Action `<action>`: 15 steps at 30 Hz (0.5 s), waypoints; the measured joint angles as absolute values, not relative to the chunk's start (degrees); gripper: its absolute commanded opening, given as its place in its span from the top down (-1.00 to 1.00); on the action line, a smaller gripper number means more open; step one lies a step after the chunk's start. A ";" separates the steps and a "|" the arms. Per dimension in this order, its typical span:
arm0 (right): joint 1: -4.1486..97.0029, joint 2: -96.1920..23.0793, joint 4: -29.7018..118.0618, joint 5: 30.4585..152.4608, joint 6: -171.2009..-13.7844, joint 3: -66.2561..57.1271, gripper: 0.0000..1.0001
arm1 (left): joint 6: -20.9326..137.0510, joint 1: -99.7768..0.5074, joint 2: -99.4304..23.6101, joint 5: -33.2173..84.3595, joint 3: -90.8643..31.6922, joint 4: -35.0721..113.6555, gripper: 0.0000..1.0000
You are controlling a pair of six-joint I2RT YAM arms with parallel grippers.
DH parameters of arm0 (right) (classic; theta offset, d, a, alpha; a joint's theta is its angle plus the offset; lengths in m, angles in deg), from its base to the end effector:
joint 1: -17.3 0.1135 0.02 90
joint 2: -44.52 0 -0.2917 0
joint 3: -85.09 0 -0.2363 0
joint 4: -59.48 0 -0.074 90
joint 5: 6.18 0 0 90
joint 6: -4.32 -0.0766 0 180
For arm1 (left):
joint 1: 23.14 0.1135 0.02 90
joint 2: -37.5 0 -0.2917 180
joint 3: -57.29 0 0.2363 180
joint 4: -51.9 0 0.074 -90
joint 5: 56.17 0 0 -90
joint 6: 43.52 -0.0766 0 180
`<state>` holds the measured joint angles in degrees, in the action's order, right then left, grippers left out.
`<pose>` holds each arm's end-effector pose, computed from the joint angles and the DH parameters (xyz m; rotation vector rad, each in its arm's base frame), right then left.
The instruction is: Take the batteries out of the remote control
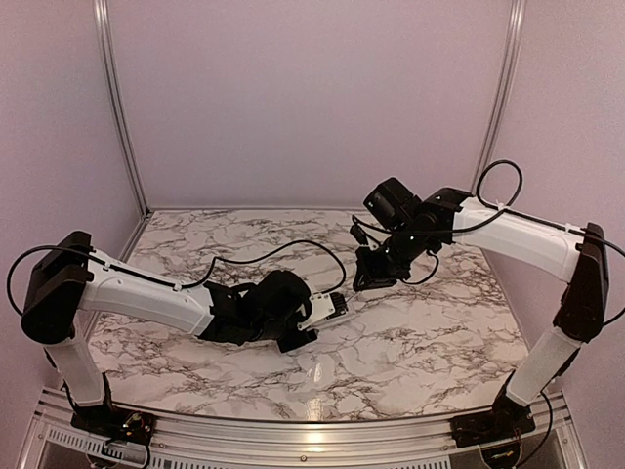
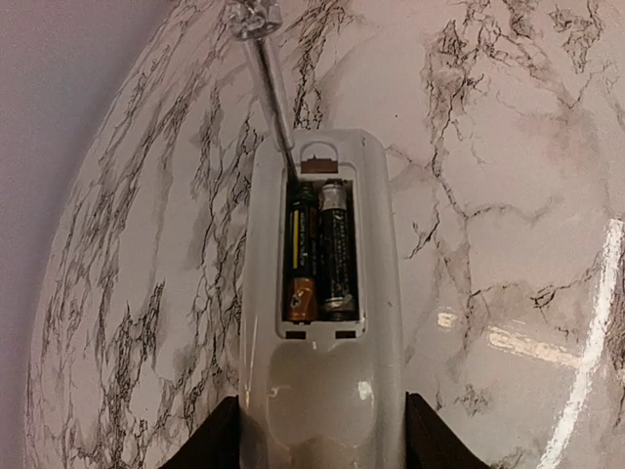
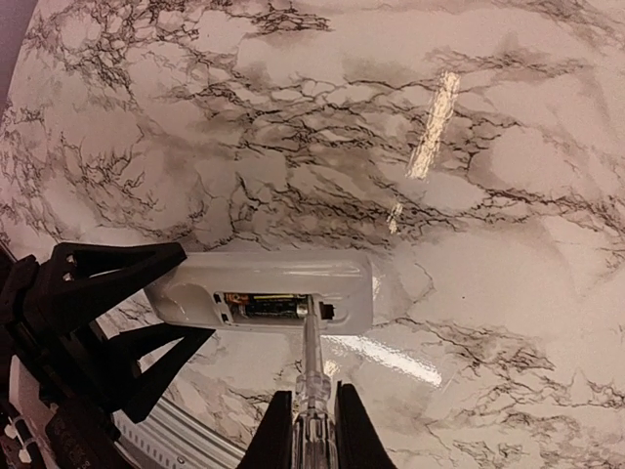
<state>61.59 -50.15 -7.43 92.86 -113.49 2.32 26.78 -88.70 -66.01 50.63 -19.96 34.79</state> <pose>0.2383 0.2492 0.2799 -0.4541 2.7819 0.5577 0.1886 -0.3615 0.1914 1.4403 1.7794 -0.0729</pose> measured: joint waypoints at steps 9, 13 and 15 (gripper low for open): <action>58.31 -45.12 -3.69 100.05 -114.34 -0.93 1.00 | 26.80 -88.76 -61.18 50.59 -15.11 39.91 1.00; 57.62 -43.96 -2.32 102.10 -114.78 -2.22 1.00 | 26.78 -88.76 -59.93 50.52 -13.62 41.22 1.00; 57.51 -43.66 -1.62 102.87 -115.06 -2.81 1.00 | 26.80 -88.76 -59.34 50.45 -12.88 41.68 1.00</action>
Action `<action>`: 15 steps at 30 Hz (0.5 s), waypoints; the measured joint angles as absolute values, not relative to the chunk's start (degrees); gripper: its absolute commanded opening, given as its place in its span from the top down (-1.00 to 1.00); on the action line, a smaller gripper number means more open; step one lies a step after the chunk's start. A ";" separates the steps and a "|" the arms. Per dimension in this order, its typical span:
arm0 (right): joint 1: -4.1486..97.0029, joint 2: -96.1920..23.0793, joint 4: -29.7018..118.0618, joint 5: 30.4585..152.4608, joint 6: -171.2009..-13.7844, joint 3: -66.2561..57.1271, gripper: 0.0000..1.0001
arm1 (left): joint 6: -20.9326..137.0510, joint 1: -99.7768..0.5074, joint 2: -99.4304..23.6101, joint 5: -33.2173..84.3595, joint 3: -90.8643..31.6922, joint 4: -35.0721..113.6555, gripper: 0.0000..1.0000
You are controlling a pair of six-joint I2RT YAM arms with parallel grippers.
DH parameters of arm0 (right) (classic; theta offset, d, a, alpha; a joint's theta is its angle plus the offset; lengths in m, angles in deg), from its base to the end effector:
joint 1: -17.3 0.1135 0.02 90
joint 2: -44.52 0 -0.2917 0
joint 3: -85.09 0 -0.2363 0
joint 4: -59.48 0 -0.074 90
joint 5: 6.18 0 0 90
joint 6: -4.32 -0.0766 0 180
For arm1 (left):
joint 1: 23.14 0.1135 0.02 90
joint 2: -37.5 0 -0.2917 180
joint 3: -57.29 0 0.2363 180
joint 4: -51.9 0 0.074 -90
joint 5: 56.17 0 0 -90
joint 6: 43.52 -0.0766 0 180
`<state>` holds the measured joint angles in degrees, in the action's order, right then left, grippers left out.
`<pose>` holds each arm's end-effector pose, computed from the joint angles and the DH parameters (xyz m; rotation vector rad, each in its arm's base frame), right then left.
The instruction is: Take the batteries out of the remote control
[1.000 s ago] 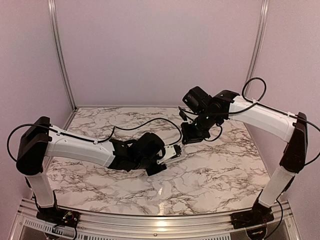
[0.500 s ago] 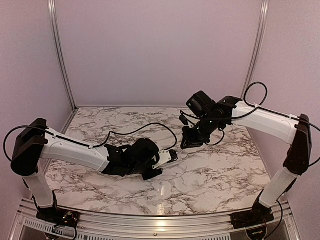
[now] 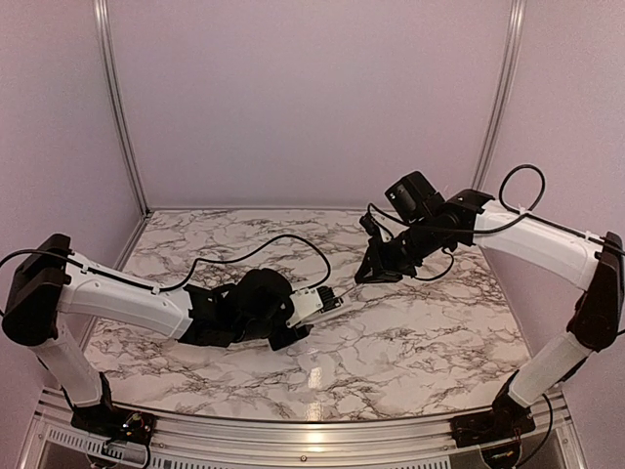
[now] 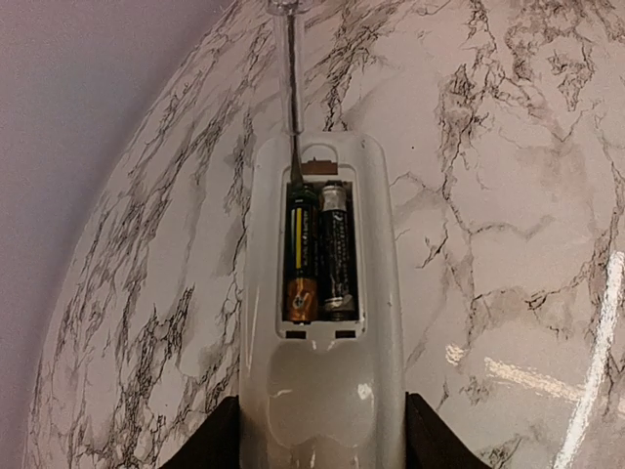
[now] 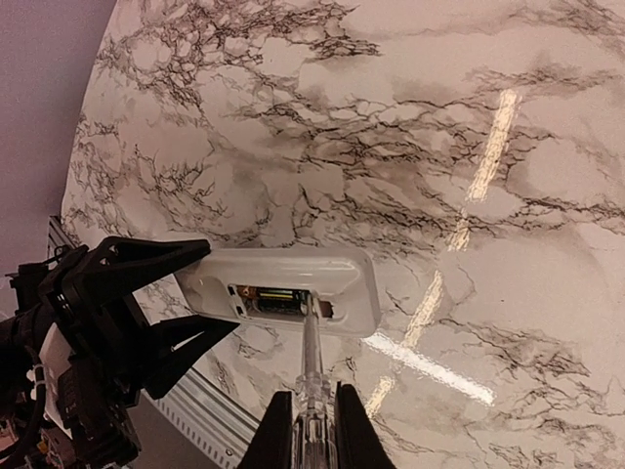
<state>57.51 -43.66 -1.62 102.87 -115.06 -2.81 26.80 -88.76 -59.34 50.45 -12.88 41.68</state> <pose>0.2327 0.2294 0.2982 -0.3928 2.7110 0.8368 0.1784 -0.3405 0.2086 1.3605 1.7119 -0.1321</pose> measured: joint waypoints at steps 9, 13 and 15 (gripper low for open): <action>57.40 -42.56 1.75 105.07 -116.31 -5.79 1.00 | 26.84 -88.76 -57.92 50.24 -10.78 42.55 1.00; 57.20 -42.21 2.80 105.73 -116.81 -6.66 1.00 | 26.97 -88.76 -57.55 50.21 -10.50 42.58 1.00; 57.18 -41.97 3.11 105.84 -116.99 -6.90 1.00 | 26.99 -88.76 -57.44 50.21 -10.47 42.58 1.00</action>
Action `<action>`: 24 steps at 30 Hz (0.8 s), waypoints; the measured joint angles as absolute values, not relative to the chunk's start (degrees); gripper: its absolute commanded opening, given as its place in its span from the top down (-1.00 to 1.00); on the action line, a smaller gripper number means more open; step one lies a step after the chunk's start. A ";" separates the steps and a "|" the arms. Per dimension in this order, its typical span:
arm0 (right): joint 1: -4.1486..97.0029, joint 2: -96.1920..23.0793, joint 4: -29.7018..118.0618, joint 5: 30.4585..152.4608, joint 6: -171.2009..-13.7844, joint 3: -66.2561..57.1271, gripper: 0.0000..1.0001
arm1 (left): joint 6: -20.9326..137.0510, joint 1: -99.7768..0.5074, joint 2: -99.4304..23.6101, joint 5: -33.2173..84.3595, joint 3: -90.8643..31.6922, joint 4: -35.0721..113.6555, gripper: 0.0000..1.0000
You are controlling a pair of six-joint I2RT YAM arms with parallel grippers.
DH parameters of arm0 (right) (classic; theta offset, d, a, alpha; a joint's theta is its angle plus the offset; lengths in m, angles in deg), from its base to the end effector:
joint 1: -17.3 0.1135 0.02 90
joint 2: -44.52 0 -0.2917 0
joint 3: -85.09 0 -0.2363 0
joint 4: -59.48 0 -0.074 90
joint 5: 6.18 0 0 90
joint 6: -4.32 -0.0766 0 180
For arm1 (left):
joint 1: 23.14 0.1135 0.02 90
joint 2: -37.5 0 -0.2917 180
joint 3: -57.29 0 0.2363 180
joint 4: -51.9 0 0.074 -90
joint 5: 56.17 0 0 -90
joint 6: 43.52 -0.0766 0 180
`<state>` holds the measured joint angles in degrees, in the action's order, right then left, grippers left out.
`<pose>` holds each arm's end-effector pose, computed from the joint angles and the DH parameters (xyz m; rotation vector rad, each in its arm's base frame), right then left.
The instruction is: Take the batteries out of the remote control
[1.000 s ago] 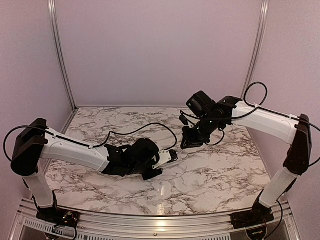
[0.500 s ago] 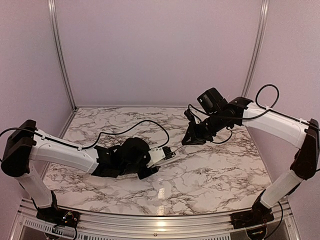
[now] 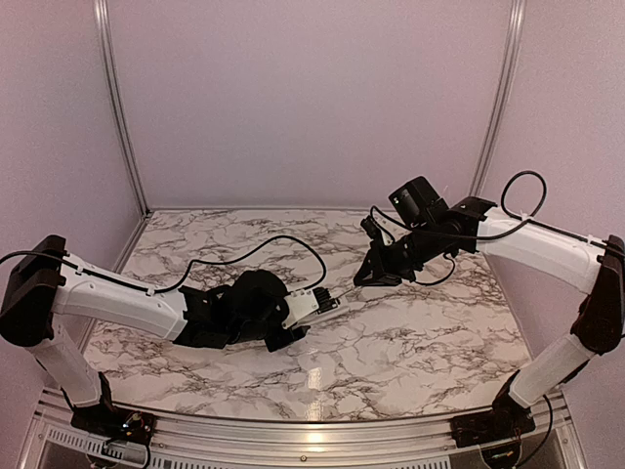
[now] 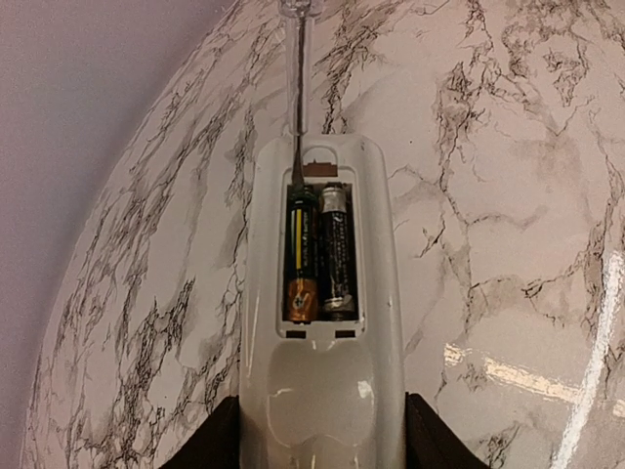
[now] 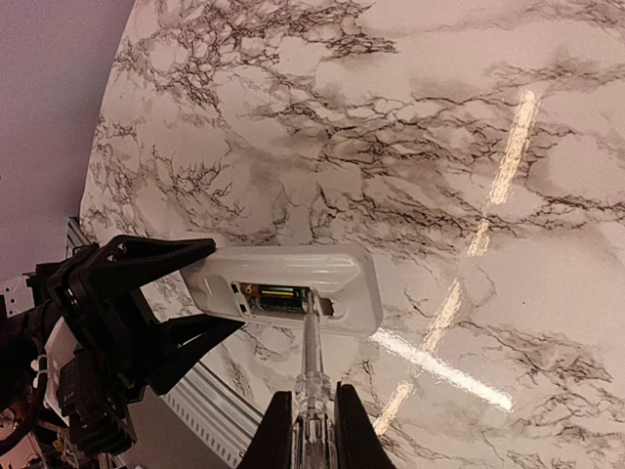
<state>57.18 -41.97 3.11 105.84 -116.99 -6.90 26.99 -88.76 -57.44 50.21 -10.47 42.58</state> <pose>0.2286 0.2284 0.2924 -0.3692 2.6911 0.9287 0.1740 -0.3316 0.2084 1.3553 1.7096 -0.1415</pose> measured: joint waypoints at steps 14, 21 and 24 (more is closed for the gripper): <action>56.74 -41.56 5.53 107.59 -117.16 -9.09 1.00 | 27.41 -88.72 -57.31 49.89 -9.29 43.38 1.00; 56.19 -41.17 6.76 108.92 -117.16 -10.16 1.00 | 27.65 -88.72 -57.31 49.82 -8.66 44.35 1.00; 55.89 -40.77 7.04 109.29 -117.16 -10.42 1.00 | 27.87 -88.72 -57.31 49.80 -8.64 44.74 1.00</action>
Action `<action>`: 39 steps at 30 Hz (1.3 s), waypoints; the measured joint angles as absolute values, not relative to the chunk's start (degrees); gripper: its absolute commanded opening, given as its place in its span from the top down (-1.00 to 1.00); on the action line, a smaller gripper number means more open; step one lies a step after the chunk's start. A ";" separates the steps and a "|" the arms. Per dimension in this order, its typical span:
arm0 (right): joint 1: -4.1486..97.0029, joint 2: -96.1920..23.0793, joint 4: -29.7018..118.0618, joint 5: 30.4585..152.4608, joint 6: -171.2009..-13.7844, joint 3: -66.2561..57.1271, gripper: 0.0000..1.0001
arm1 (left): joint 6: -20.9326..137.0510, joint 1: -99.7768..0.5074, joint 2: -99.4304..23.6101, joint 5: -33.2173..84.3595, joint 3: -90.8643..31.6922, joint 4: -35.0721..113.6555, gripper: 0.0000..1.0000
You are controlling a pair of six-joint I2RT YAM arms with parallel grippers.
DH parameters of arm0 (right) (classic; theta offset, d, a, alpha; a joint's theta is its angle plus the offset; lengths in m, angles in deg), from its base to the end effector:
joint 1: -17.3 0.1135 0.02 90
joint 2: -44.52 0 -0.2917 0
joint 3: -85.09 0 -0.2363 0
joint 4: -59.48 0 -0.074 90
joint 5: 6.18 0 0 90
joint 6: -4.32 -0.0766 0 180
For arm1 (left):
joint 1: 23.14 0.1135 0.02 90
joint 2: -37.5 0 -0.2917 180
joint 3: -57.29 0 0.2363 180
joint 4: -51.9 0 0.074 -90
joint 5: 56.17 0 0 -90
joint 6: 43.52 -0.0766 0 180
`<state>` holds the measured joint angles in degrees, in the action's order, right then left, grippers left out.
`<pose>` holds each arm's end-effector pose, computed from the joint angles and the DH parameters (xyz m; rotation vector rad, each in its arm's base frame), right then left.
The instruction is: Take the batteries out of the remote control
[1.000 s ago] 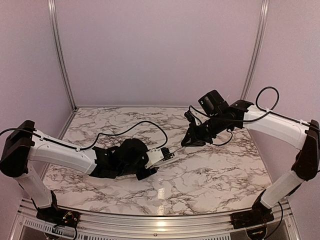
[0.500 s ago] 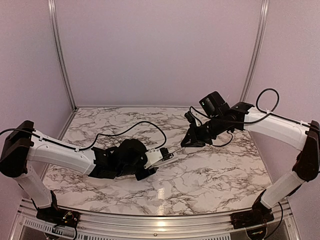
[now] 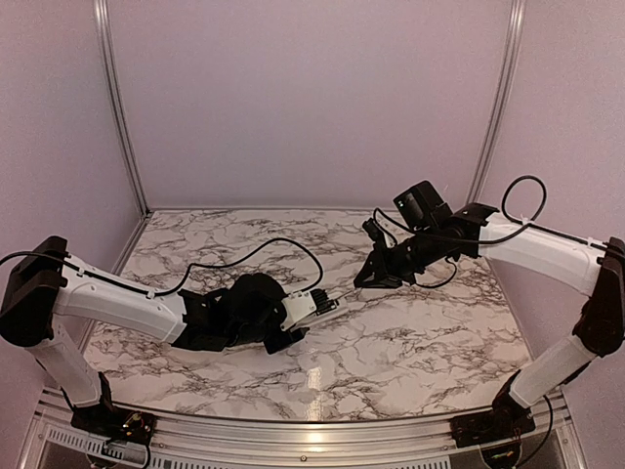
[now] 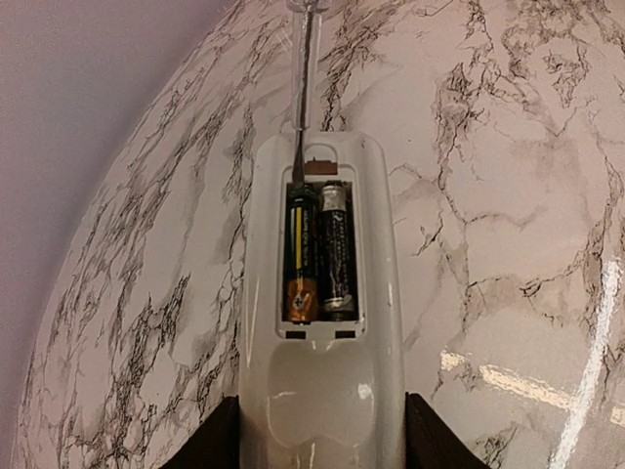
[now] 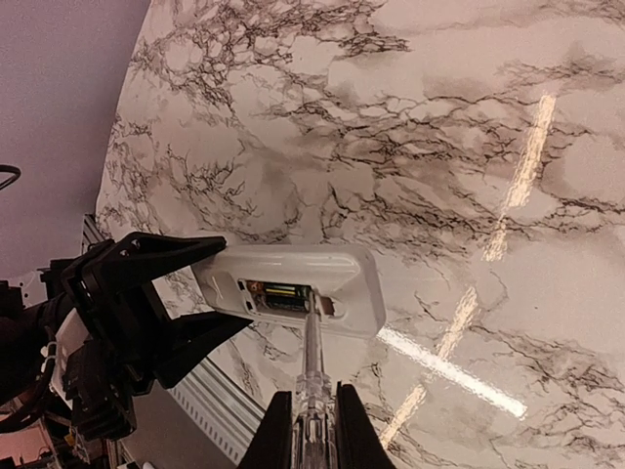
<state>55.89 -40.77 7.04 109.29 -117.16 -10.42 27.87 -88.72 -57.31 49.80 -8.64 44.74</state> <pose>0.2280 0.2241 0.2862 -0.3680 2.6691 1.0097 0.1725 -0.3289 0.2032 1.3403 1.7149 -0.1611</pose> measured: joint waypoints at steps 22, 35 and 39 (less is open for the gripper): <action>55.25 -40.68 7.87 111.24 -117.16 -11.56 1.00 | 29.14 -88.72 -59.87 49.76 -8.53 46.47 1.00; 56.04 -40.64 9.42 117.51 -117.12 -11.56 1.00 | 30.23 -88.72 -61.94 49.36 -8.55 47.71 1.00; 56.02 -40.64 7.83 115.33 -117.08 -11.54 1.00 | 30.71 -88.72 -61.94 49.41 -8.55 47.69 1.00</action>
